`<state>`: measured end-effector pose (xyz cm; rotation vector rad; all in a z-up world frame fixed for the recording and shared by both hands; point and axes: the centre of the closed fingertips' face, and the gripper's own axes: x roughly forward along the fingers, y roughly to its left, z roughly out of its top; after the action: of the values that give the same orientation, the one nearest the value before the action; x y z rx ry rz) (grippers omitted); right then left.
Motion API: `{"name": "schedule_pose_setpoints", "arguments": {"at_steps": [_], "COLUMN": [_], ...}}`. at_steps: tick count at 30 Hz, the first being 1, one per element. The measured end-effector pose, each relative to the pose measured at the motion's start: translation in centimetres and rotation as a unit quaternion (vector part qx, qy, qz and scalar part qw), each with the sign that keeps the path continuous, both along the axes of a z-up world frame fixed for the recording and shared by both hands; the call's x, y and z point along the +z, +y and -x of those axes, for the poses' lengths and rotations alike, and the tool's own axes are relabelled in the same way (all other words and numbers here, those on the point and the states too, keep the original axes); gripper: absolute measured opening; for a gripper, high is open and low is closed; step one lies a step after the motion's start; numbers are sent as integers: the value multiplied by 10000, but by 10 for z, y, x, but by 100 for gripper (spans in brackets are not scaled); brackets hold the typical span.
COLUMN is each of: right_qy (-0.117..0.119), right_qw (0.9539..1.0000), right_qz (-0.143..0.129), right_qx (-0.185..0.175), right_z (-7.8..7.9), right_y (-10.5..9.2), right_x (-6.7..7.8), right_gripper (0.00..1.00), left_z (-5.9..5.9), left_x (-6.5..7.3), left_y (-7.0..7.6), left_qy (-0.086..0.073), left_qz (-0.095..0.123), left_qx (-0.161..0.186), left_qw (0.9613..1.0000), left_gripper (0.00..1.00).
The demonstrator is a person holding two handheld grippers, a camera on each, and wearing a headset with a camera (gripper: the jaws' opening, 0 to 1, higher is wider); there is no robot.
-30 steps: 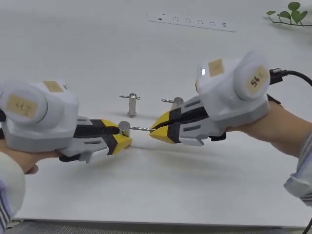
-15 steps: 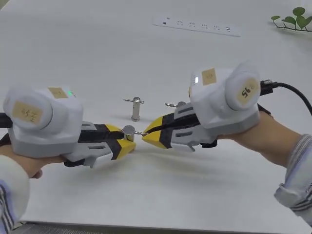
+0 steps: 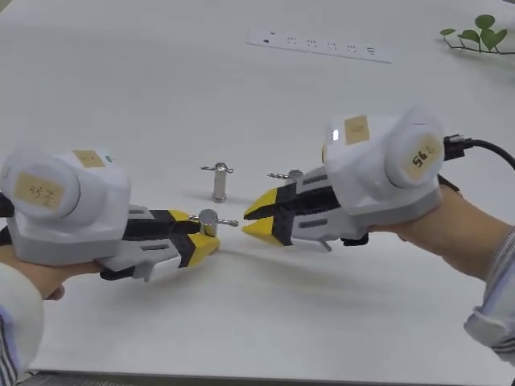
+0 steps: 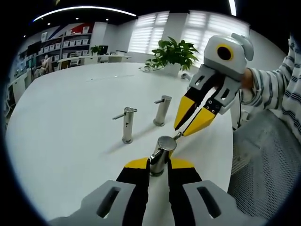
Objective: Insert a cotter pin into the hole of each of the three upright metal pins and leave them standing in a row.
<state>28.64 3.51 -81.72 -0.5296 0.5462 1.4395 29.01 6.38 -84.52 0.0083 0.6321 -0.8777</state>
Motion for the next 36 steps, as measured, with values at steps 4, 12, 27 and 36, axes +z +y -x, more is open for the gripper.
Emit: {"name": "schedule_pose_setpoints", "arguments": {"at_steps": [4,12,27,36], "right_qy": [25,106,155,73], "right_qw": [10000,9999,9997,9989], "right_qz": [-55,-81,-156,-275], "right_qx": [-9,-9,-79,-381], "right_z": [0,2,4,-3], "right_y": [4,10,22,6], "right_x": [2,1,-2,10], "right_gripper": [4,3,4,8], "left_z": [0,0,0,1], "left_x": [0,0,0,-2], "left_y": [0,0,0,1], "left_qy": [7,23,40,34], "left_qz": [-14,-23,-7,-80], "left_qx": [1,-15,1,-31], "left_qw": [10000,10000,10000,10000], "left_gripper": [13,13,13,13]}}
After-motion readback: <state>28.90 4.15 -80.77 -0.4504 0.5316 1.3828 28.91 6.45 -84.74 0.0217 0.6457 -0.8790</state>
